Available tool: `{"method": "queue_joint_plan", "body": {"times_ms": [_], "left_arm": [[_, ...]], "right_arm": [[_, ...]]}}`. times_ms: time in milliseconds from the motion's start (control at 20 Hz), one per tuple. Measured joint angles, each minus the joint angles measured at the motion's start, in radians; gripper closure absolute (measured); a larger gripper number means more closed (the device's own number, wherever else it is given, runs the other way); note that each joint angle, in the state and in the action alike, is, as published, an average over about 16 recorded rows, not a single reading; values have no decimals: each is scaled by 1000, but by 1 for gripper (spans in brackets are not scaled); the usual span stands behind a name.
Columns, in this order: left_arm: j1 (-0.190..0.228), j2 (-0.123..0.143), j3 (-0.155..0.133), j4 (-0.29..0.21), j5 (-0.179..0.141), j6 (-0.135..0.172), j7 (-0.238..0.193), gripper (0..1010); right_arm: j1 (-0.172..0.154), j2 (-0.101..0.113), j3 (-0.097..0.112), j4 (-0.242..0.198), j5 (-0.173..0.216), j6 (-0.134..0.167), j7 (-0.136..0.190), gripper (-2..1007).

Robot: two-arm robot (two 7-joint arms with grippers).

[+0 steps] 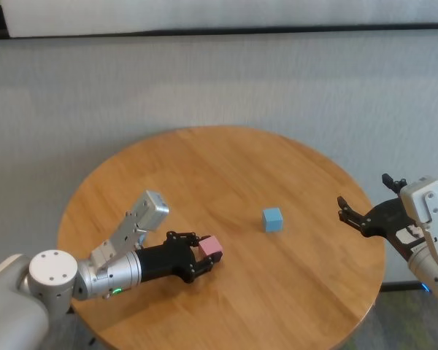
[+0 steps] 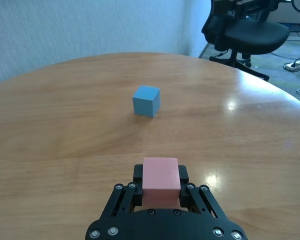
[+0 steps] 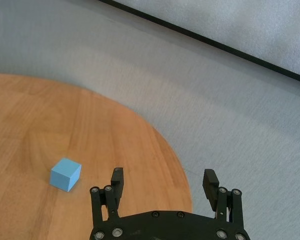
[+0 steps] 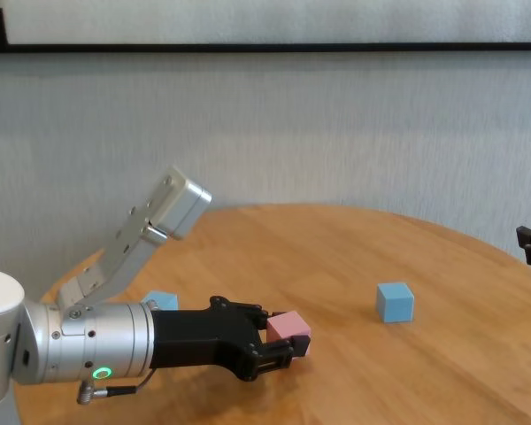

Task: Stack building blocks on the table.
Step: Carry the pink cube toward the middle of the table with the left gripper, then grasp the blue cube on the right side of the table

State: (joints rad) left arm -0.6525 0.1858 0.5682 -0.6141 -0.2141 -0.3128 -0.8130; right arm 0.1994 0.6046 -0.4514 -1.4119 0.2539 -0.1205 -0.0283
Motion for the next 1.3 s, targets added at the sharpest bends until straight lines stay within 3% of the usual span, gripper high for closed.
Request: {"method": "queue_joint_plan", "body": {"times_ms": [400,700,1000,1300], "left_arm": [[-1,1,2,0,8,11,2,552],[13,15,-3,-40,8,23,9,423],[54,59,-18,-153,-6,49,32,241],[117,128,-41,-310,-26,94,74,96]], "right_arm": [[0,0,0,0,0,0,0,5],[0,0,0,0,0,0,0,5],[0,0,0,0,0,0,0,5],[0,0,0,0,0,0,0,5]]}}
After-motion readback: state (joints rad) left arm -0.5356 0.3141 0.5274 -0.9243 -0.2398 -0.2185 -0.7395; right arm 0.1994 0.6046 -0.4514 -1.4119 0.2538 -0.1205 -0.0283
